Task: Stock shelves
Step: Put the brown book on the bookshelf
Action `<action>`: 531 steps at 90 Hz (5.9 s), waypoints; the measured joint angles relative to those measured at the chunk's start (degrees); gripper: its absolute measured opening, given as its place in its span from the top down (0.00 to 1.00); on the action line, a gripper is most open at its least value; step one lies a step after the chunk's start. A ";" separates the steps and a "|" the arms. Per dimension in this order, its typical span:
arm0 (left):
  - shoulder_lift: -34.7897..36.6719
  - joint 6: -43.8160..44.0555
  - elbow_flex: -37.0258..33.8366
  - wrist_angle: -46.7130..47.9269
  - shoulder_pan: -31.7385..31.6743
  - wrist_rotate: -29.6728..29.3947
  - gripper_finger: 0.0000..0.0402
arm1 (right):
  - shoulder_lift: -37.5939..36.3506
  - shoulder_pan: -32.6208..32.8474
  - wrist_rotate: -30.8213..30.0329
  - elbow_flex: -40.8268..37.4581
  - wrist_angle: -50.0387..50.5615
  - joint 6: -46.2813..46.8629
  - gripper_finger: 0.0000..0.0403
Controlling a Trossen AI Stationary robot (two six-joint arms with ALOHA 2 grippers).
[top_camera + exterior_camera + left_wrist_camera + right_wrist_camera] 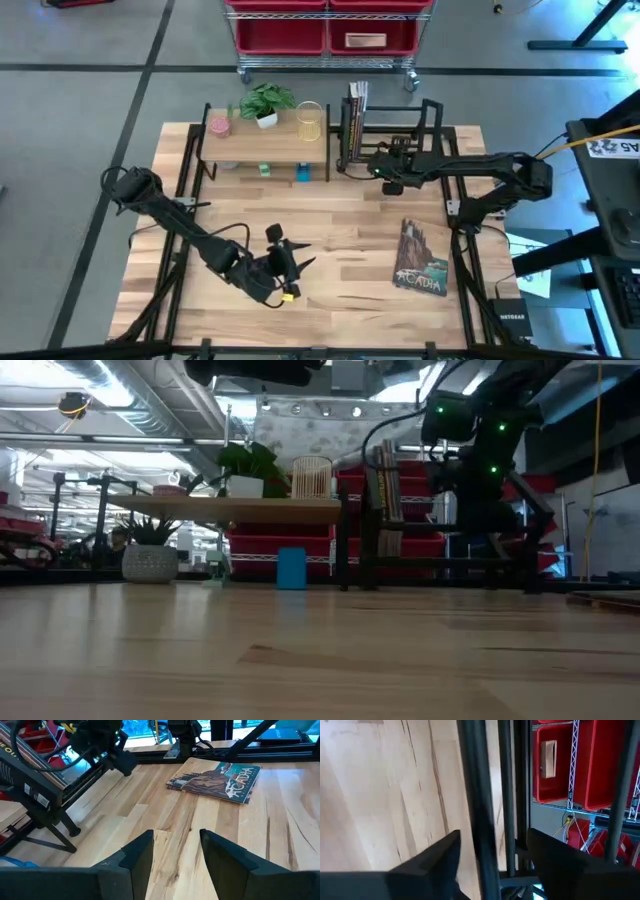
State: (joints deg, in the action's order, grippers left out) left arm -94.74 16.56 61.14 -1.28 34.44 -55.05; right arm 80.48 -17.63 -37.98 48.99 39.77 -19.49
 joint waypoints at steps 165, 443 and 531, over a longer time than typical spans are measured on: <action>-0.02 2.32 -0.04 1.78 0.44 0.00 0.62 | 9.26 53.85 13.01 -11.12 -23.89 91.18 0.33; -28.33 -5.81 12.03 -29.45 -27.29 47.45 0.62 | 44.18 64.88 0.53 36.16 26.04 62.46 0.33; -34.10 -1.68 14.14 -19.08 -30.53 58.23 0.62 | 45.14 63.28 -4.50 35.76 23.23 61.30 0.33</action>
State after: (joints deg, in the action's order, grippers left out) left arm -128.84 14.87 75.29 -20.36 3.90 3.18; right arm 125.62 45.65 -42.47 84.75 63.00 41.81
